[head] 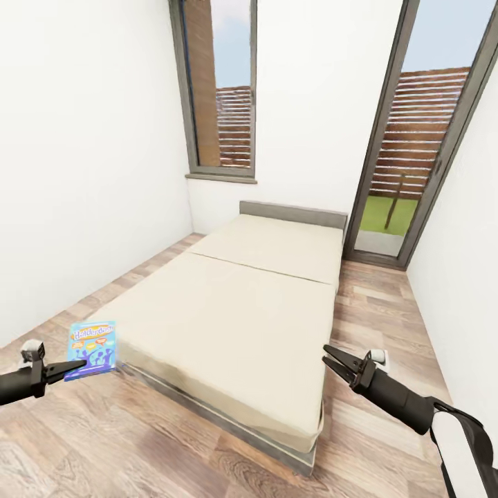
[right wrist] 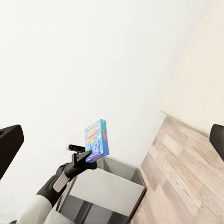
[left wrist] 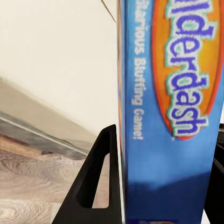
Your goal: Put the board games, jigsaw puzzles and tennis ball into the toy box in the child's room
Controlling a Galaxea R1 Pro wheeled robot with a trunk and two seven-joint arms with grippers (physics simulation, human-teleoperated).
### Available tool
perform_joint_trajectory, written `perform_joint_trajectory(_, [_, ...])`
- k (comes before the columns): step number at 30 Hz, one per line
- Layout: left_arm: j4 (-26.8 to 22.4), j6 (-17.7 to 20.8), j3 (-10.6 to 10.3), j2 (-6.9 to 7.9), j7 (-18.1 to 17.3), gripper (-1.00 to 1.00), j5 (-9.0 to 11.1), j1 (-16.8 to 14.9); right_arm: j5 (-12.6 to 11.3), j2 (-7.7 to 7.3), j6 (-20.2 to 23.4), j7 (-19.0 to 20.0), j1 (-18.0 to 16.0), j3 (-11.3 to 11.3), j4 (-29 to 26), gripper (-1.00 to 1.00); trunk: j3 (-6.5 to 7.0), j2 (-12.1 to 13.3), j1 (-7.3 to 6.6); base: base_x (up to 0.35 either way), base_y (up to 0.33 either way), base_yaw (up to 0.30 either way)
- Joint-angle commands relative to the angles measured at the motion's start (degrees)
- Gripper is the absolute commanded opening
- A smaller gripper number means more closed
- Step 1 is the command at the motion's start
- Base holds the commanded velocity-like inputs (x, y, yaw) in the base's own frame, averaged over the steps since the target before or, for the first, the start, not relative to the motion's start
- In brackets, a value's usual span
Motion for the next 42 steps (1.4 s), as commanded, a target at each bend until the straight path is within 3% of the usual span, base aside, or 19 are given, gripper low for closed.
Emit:
perform_joint_trajectory(1, [0.02, 0.59, -0.02, -0.03, -0.26, -1.0, -0.04, -0.06, 0.27, 0.0, 0.23, 0.34, -0.03, -0.06, -0.02, 1.0, 0.13, 0.39, -0.23, 0.0, 0.0, 0.291])
perform_joint_trajectory(42, [0.03, 0.58, -0.31, -0.52, -0.26, -1.0, -0.13, -0.06, 0.3, 0.07, 0.23, 0.08, -0.03, 0.32, -0.02, 1.0, 7.49, 16.83, -9.24, 0.0, 0.0, 0.291])
